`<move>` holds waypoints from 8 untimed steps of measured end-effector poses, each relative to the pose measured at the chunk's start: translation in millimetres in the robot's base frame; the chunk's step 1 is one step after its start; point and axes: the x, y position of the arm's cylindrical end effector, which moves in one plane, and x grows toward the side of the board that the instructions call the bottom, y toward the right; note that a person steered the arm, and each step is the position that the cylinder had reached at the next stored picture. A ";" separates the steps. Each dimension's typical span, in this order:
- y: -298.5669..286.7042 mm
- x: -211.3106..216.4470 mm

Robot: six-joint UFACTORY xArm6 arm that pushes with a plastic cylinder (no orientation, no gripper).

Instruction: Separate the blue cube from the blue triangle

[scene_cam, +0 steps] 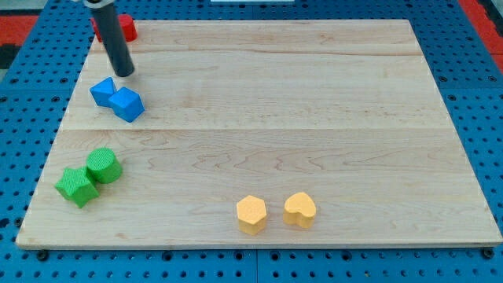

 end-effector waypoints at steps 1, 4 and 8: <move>-46.8 7.0; 84.5 37.9; 52.2 99.1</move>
